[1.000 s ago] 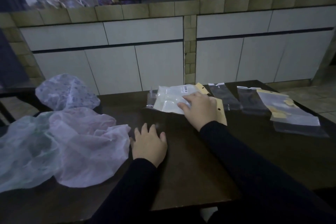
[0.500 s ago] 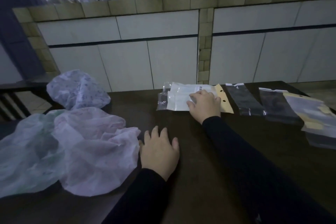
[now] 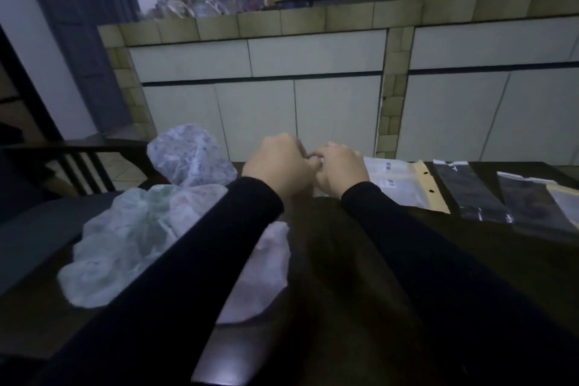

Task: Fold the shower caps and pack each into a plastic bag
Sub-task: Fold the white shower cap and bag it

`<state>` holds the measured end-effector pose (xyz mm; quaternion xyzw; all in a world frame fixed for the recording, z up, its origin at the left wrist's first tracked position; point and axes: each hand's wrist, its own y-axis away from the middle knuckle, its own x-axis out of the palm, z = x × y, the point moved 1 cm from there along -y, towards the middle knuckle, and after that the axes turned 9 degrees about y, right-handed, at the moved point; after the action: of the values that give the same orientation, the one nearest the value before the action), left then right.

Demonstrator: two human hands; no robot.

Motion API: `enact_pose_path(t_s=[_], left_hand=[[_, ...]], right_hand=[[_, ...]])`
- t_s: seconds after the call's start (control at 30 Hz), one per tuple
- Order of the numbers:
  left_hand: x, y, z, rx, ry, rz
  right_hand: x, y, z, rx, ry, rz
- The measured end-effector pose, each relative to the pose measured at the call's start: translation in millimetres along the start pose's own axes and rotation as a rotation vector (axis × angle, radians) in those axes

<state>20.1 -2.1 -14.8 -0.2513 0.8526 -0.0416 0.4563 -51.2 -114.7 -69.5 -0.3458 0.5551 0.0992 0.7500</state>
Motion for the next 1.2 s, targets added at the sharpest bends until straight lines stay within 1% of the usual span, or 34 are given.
enact_pose_path(t_s=[0.13, 0.23, 0.33, 0.47, 0.53, 0.57, 0.6, 0.67, 0.73, 0.83, 0.87, 0.93, 1.07, 1.13, 1.2], left_hand=[[-56, -23, 41, -0.050, -0.128, -0.084], [-84, -44, 85, -0.122, -0.224, -0.090], [-98, -61, 129, -0.169, -0.294, -0.093], [-99, -74, 172, -0.199, -0.400, -0.067], [-100, -83, 189, -0.196, -0.410, -0.090], [-99, -88, 197, -0.190, -0.411, -0.077], [-97, -93, 205, -0.185, -0.394, -0.044], [-88, -101, 218, -0.227, -0.283, 0.047], [-78, -108, 225, -0.275, -0.190, 0.099], [-72, -116, 230, -0.297, -0.185, 0.126], [-72, -118, 230, -0.269, -0.189, 0.103], [-77, -119, 228, -0.157, -0.155, 0.004], [-93, -112, 205, 0.018, 0.043, -0.160], [-99, -108, 186, 0.104, 0.121, -0.189], [-101, -104, 165, 0.182, 0.212, -0.167]], right_hand=[[2, -29, 42, -0.068, -0.076, 0.059], [12, -55, 74, -0.098, -0.152, 0.126], [31, -83, 105, -0.169, -0.168, 0.167], [61, -108, 138, -0.276, -0.175, 0.246], [75, -115, 146, -0.305, -0.202, 0.296], [82, -117, 148, -0.317, -0.219, 0.320], [89, -119, 149, -0.327, -0.233, 0.338], [100, -119, 148, -0.348, -0.225, 0.340], [108, -118, 147, -0.372, -0.182, 0.284], [108, -119, 147, -0.406, -0.176, 0.173], [107, -120, 147, -0.407, -0.198, 0.151], [103, -122, 147, -0.405, -0.253, 0.097], [83, -124, 144, -0.350, -0.375, -0.060], [68, -121, 140, -0.306, -0.437, -0.134], [52, -117, 133, -0.253, -0.552, -0.194]])
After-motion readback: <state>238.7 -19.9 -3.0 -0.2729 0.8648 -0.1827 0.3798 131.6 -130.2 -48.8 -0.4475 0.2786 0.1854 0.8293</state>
